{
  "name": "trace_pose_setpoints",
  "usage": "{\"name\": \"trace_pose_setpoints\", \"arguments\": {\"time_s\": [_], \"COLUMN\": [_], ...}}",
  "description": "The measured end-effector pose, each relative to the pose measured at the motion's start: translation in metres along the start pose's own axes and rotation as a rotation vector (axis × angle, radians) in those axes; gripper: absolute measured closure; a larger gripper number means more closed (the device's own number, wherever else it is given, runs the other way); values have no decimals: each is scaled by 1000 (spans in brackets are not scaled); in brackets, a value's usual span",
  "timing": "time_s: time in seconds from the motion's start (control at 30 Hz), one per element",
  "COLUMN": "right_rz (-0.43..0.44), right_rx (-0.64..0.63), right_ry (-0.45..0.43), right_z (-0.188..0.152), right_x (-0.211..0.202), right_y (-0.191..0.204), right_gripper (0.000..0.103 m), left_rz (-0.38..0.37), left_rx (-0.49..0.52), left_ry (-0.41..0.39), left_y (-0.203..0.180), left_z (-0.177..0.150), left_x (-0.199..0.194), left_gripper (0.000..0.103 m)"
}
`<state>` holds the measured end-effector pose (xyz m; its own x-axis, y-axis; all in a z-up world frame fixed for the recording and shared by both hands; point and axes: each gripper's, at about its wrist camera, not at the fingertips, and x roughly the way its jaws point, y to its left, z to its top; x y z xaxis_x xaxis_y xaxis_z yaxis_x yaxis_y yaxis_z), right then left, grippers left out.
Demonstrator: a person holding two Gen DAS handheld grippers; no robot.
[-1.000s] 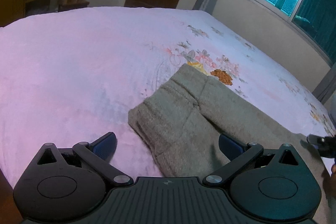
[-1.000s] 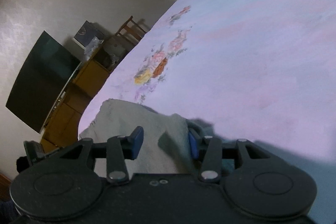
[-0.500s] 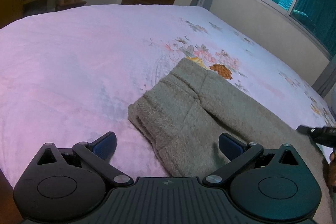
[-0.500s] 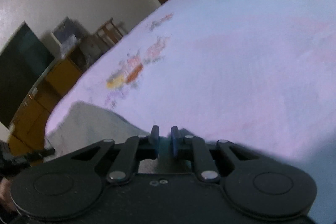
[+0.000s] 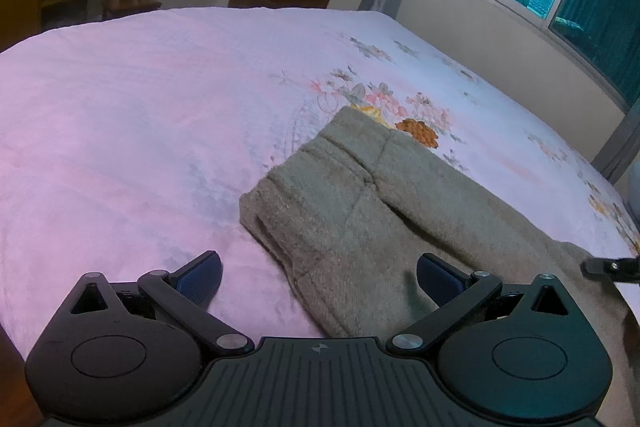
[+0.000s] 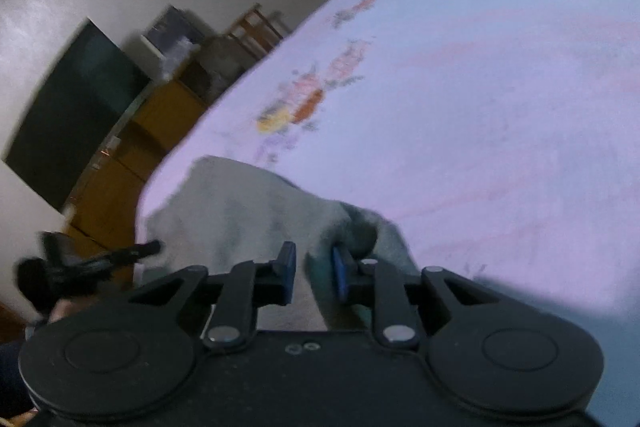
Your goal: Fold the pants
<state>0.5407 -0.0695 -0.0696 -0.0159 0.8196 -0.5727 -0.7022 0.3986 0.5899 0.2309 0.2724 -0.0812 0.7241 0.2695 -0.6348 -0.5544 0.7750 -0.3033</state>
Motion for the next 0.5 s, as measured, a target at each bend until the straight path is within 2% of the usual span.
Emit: {"name": "trace_pose_setpoints", "arguments": {"time_s": [0.13, 0.23, 0.4, 0.47, 0.5], "right_rz": [-59, -121, -200, -234, -260], "right_rx": [-11, -85, -190, -198, -171], "right_ry": [-7, -21, -138, -148, -117], "right_z": [5, 5, -2, -8, -11], "right_x": [7, 7, -7, -3, 7], "right_y": [-2, 11, 29, 27, 18], "right_gripper": [91, 103, 103, 103, 103], "left_rz": [0, 1, 0, 0, 0], "left_rx": [4, 5, 9, 14, 13], "left_ry": [5, 8, 7, 6, 6], "left_y": [0, -1, -2, -1, -1], "left_z": [0, 1, -1, -2, -2], "left_x": [1, 2, 4, 4, 5], "left_gripper": [0, 0, 0, 0, 0]}}
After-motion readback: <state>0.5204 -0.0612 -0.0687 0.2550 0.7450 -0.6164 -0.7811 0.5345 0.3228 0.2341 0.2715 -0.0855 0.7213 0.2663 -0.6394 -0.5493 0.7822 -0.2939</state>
